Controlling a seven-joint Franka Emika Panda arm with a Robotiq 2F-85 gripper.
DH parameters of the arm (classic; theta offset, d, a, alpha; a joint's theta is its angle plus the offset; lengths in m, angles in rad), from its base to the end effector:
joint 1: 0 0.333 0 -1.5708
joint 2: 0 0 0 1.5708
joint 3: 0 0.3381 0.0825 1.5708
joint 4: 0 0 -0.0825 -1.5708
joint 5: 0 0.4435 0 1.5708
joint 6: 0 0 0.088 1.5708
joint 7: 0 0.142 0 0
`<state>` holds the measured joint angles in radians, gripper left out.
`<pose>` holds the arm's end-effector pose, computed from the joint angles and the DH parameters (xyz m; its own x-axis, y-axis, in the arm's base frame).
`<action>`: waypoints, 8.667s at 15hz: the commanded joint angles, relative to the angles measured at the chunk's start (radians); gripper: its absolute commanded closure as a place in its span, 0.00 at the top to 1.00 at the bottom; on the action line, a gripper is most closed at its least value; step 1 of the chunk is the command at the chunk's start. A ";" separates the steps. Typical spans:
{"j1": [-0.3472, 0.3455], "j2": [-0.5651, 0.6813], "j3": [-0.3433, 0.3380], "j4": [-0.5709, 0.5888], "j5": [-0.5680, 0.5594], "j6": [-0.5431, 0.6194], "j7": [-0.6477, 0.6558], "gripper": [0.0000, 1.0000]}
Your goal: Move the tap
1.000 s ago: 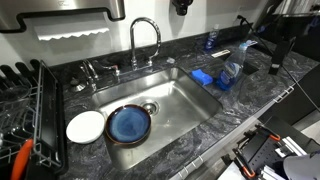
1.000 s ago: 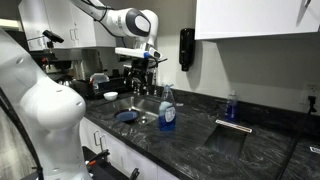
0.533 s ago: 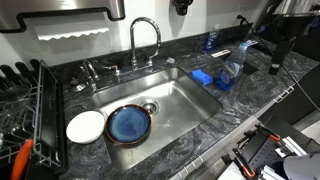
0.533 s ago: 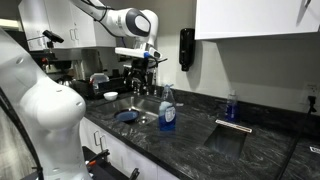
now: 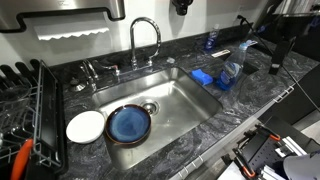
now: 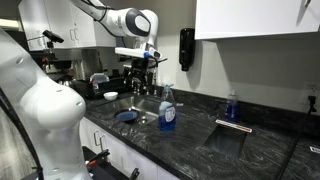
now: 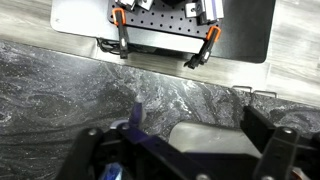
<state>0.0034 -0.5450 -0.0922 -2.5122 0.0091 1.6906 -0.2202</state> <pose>0.3810 -0.0312 0.4084 0.9537 0.1583 -0.2558 0.1327 -0.9845 -0.1147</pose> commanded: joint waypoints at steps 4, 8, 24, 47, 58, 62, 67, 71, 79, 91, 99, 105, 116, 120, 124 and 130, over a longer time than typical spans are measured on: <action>0.023 -0.023 0.026 0.040 0.003 0.051 -0.019 1.00; 0.073 -0.026 0.092 0.078 -0.004 0.204 0.008 1.00; 0.141 0.176 0.164 0.160 -0.003 0.764 0.034 1.00; 0.414 0.428 -0.014 0.301 0.496 1.103 -0.672 1.00; 0.395 0.566 -0.057 0.406 0.551 1.097 -0.770 1.00; 0.399 0.601 -0.044 0.469 0.730 1.062 -0.908 1.00; 0.389 0.650 -0.049 0.516 0.765 0.997 -0.954 1.00; 0.393 0.690 -0.054 0.542 0.703 0.993 -0.923 1.00; 0.198 0.747 0.148 0.582 0.440 1.018 -0.711 0.75; 0.133 0.761 0.205 0.618 0.117 0.965 -0.357 0.03; 0.143 0.749 0.254 0.662 -0.007 0.868 -0.140 0.06; 0.147 0.757 0.285 0.665 0.035 0.858 -0.136 0.06; 0.229 0.781 0.295 0.739 -0.103 0.768 0.047 0.06; 0.278 0.806 0.319 0.790 -0.119 0.737 0.098 0.06; 0.312 0.815 0.335 0.813 -0.115 0.736 0.117 0.06; 0.306 0.759 0.335 0.776 -0.102 0.663 0.115 0.75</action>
<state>0.3213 0.2443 0.2419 -1.7260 -0.0865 2.4190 -0.1158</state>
